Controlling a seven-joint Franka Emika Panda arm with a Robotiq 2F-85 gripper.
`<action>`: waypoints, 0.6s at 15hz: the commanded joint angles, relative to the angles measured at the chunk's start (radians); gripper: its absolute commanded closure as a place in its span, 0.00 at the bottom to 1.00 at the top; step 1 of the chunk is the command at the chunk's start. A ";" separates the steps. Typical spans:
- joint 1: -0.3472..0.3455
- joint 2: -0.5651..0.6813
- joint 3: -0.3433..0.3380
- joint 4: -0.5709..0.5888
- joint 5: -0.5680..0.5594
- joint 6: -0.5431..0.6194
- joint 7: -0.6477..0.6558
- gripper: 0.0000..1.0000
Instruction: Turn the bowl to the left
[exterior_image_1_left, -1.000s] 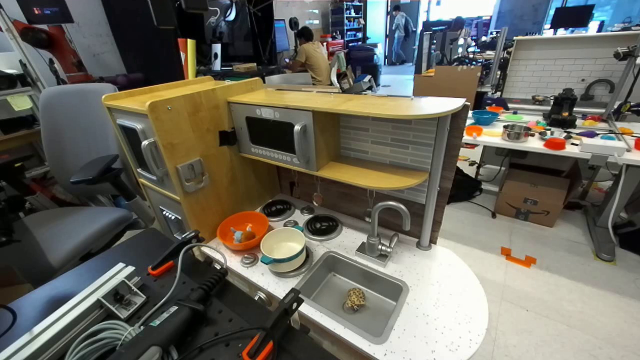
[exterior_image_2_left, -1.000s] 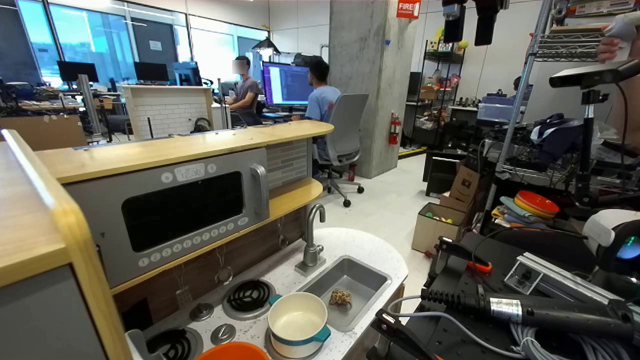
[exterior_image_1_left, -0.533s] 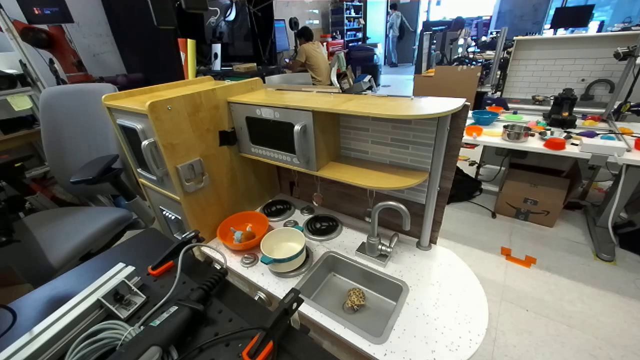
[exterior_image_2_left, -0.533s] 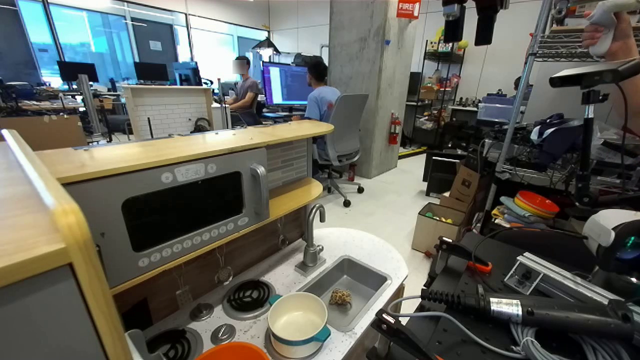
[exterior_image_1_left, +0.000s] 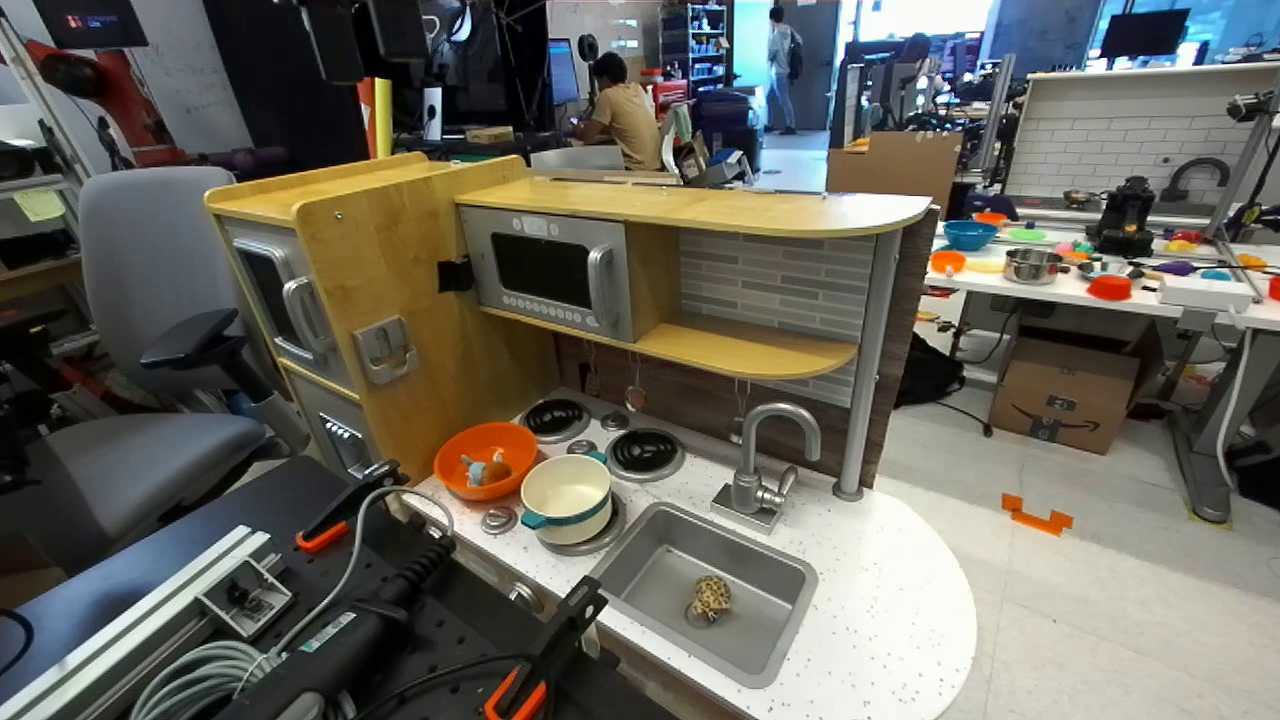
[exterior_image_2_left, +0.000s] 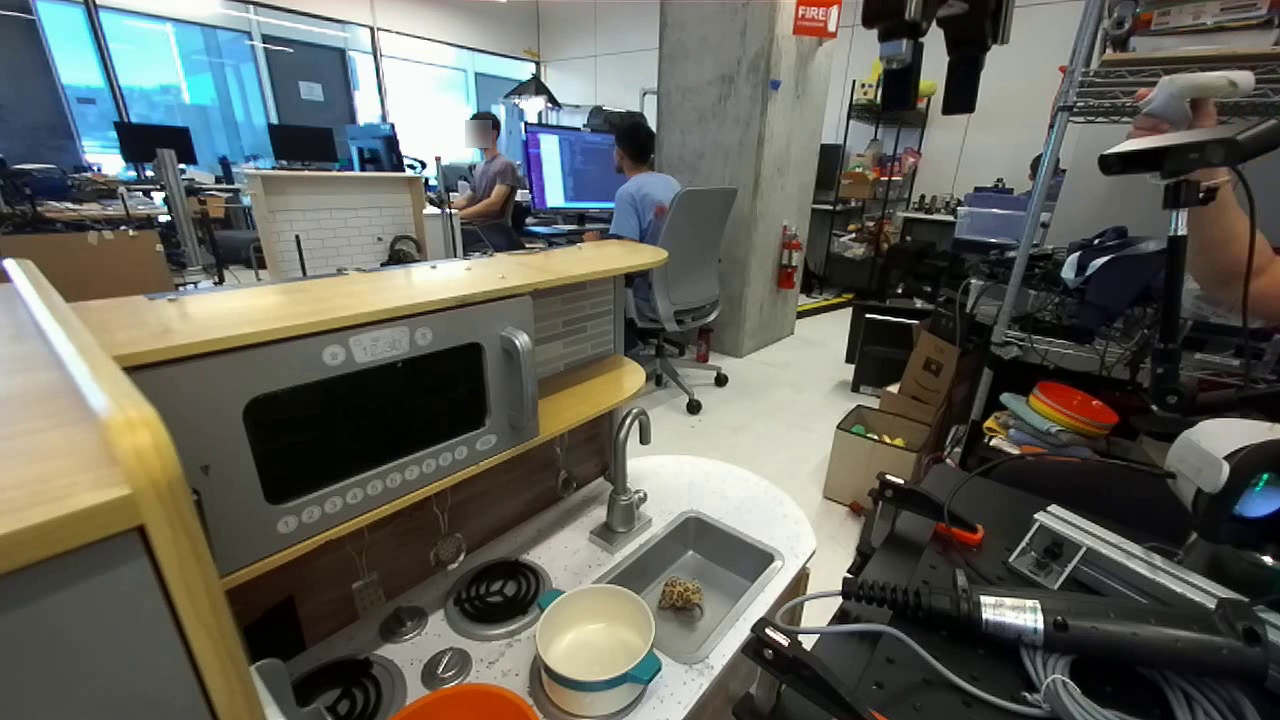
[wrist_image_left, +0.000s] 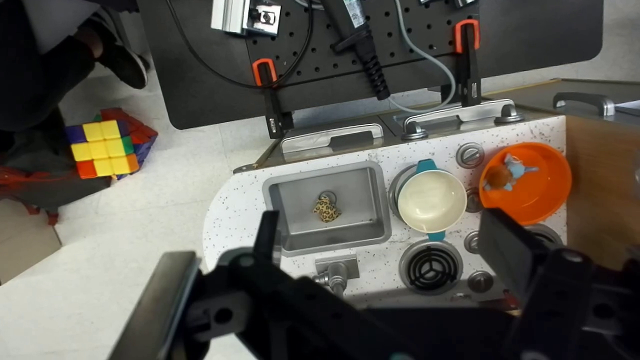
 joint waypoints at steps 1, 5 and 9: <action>0.001 0.046 -0.006 -0.044 0.010 0.104 -0.013 0.00; 0.003 0.162 -0.005 -0.086 0.016 0.264 -0.011 0.00; 0.005 0.349 -0.002 -0.100 0.016 0.443 -0.007 0.00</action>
